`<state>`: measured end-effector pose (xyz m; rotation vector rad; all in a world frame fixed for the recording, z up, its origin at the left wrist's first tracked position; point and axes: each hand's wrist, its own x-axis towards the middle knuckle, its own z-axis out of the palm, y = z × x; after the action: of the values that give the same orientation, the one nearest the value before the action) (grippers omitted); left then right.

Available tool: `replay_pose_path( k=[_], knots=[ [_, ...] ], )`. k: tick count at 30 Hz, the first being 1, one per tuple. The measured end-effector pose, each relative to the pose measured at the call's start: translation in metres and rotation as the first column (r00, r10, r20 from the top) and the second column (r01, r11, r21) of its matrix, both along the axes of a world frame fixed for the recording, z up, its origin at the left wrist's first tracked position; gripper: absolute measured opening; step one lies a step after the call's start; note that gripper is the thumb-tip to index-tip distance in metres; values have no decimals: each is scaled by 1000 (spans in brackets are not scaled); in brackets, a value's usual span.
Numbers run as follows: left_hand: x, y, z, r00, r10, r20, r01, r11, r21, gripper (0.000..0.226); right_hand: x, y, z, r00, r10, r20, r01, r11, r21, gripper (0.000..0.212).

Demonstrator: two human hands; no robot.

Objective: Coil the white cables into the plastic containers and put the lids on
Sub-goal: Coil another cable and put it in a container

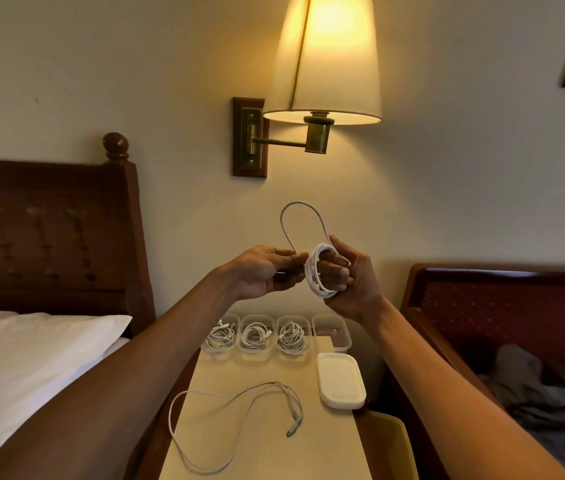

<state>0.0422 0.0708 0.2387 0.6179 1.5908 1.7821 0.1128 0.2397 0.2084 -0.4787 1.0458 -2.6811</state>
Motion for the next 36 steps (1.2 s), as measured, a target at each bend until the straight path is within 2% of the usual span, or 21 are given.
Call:
replay_pose_path(
  k=[4,8,14,20,23,26,31,33,36],
  knots=[
    [4,6,-7,997,66,30,-66,998,7,5,1,-1,0,987,-157,17,155,985,79,49],
    [6,8,-6,989,150,5,-150,988,-44,21,5,-6,0,938,-346,34,337,928,160,48],
    [11,6,-3,995,79,66,-74,994,-74,28,6,-5,-4,913,-406,43,392,901,184,48],
    [16,8,-1,992,118,-50,-126,968,-218,37,6,-10,-8,817,-577,2,556,788,264,51],
    [17,12,3,977,207,-55,-214,948,-237,36,7,-17,-4,797,-602,-37,584,755,299,51],
    [15,14,8,955,295,20,-283,933,-223,28,5,-25,5,781,-616,-108,612,717,335,51],
    [14,17,10,920,392,28,-379,903,-201,19,3,-30,11,787,-610,-97,605,730,319,47],
    [15,15,11,922,387,-6,-380,901,-209,18,2,-31,10,793,-604,-85,600,748,285,47],
    [18,9,12,948,275,-157,-312,901,-303,20,4,-28,11,812,-582,-55,579,787,214,53]
  ],
)
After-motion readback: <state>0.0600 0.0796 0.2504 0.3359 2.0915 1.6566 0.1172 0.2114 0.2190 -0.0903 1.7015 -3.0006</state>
